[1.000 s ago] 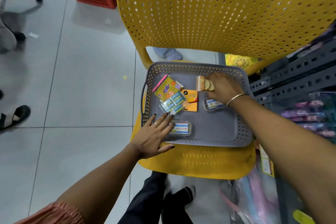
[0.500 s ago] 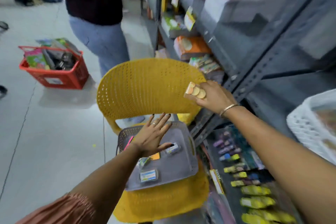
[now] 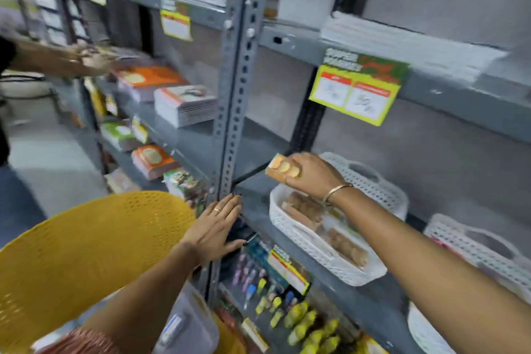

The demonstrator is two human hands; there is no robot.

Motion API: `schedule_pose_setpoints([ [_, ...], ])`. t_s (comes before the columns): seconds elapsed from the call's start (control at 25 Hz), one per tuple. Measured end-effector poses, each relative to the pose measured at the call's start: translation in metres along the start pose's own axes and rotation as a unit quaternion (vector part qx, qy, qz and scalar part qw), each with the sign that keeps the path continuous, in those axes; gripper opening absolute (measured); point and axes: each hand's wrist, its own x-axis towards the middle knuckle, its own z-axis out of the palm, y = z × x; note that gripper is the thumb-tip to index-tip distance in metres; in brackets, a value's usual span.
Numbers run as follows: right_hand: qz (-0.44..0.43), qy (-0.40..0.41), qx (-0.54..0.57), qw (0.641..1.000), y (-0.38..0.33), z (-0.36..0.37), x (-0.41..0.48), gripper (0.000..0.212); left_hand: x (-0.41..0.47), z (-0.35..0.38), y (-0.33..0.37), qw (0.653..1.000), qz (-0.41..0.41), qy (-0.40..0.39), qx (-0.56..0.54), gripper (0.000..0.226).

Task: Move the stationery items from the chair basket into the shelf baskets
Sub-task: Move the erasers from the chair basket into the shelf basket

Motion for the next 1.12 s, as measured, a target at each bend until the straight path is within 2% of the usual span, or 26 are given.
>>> schedule_pose_setpoints([
  [0.12,0.058,-0.038,-0.007,0.998,0.045,-0.002,-0.029,0.075,0.033,0.014,0.009,0.999,0.040,-0.037,-0.006,0.082],
  [0.2,0.090,-0.063,-0.019,0.994,0.071,0.002,-0.048,0.074,0.049,0.024,0.009,0.996,0.042,-0.083,0.000,0.088],
  [0.32,0.130,-0.111,-0.038,0.984,0.099,0.012,-0.072,0.065,0.063,0.039,0.005,0.993,0.035,-0.110,-0.003,0.097],
  [0.48,0.154,-0.166,-0.041,0.973,0.115,0.027,-0.085,0.043,0.065,0.046,0.003,0.995,0.065,-0.070,-0.022,0.105],
  [0.6,0.160,-0.177,-0.044,0.970,0.115,0.037,-0.089,0.031,0.065,0.048,0.004,0.996,0.058,-0.057,-0.021,0.104],
  [0.68,0.166,-0.180,-0.044,0.969,0.114,0.040,-0.088,0.040,0.065,0.050,0.004,0.996,0.055,-0.063,-0.019,0.103],
  [0.76,0.149,-0.191,-0.044,0.969,0.112,0.040,-0.087,0.067,0.066,0.053,0.003,0.996,0.055,-0.063,-0.017,0.104],
  [0.84,0.119,-0.205,-0.055,0.970,0.109,0.042,-0.087,0.083,0.065,0.055,0.003,0.997,0.055,-0.060,-0.017,0.107],
  [1.12,0.098,-0.191,-0.064,0.975,0.109,0.050,-0.087,0.077,0.064,0.054,0.005,0.998,0.049,-0.041,-0.026,0.100],
])
